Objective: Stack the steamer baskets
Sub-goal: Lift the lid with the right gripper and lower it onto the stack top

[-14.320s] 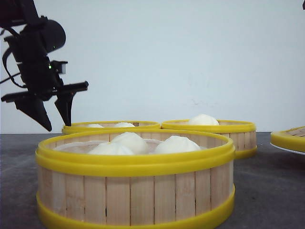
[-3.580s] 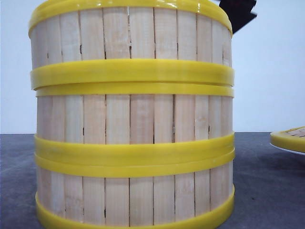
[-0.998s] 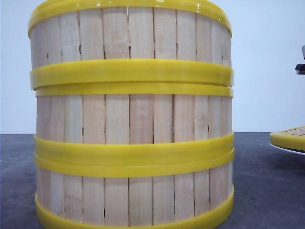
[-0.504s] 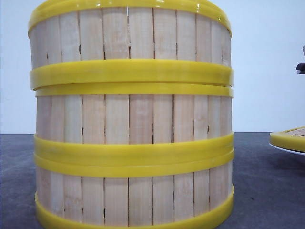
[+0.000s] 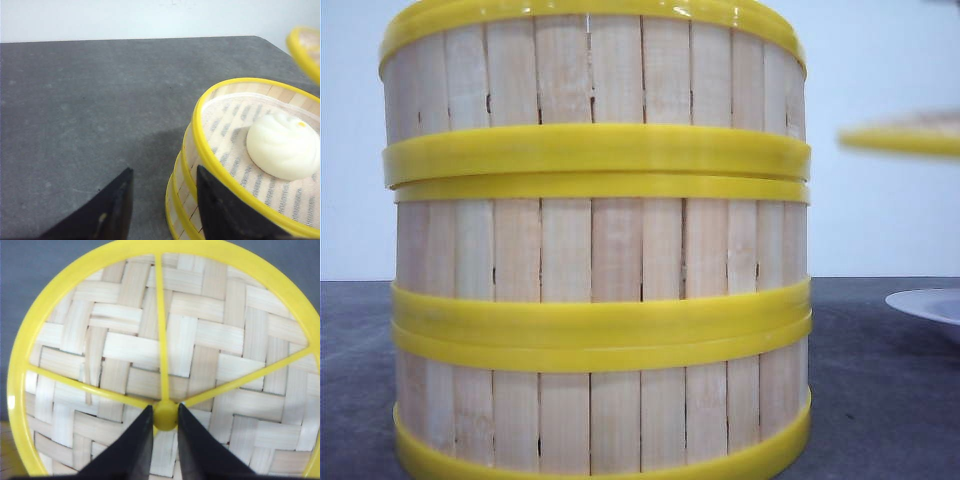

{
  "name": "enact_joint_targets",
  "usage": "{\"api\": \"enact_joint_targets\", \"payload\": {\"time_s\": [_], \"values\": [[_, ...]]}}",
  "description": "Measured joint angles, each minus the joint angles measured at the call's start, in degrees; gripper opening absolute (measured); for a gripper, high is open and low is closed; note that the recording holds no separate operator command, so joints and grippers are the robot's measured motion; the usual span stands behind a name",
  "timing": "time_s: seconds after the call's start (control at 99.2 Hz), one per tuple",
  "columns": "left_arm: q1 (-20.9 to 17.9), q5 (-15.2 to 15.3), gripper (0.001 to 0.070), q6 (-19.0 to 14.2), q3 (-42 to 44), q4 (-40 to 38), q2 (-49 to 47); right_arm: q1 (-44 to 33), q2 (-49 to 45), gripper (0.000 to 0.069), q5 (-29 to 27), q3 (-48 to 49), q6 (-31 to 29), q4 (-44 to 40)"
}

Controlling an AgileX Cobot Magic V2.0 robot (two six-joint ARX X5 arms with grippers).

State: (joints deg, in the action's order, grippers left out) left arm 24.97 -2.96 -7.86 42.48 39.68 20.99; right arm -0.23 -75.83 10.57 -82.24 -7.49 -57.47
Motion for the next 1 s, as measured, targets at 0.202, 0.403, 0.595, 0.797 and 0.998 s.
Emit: {"api": "enact_joint_targets", "payload": {"time_s": [0.202, 0.403, 0.595, 0.797, 0.998], "values": [[0.00, 0.00, 0.0228, 0.48, 0.00, 0.00, 0.00, 9.55, 2.64, 0.0056, 2.86, -8.52, 1.29, -6.25], [0.00, 0.00, 0.0228, 0.79, 0.00, 0.00, 0.00, 22.88, 2.64, 0.0056, 2.91, -14.62, 1.68, -9.07], [0.00, 0.00, 0.0228, 0.79, 0.02, 0.02, 0.00, 34.91, 1.79, 0.0055, 1.88, -14.73, 1.66, -8.96], [0.00, 0.00, 0.0228, 0.79, 0.00, 0.04, 0.00, 45.00, -0.96, 0.0055, -4.59, -14.73, 1.64, -7.43], [0.00, 0.02, 0.0228, 0.79, 0.00, 0.04, 0.00, 49.59, -3.87, 0.0055, -4.66, -14.73, 1.66, -6.58]]}}
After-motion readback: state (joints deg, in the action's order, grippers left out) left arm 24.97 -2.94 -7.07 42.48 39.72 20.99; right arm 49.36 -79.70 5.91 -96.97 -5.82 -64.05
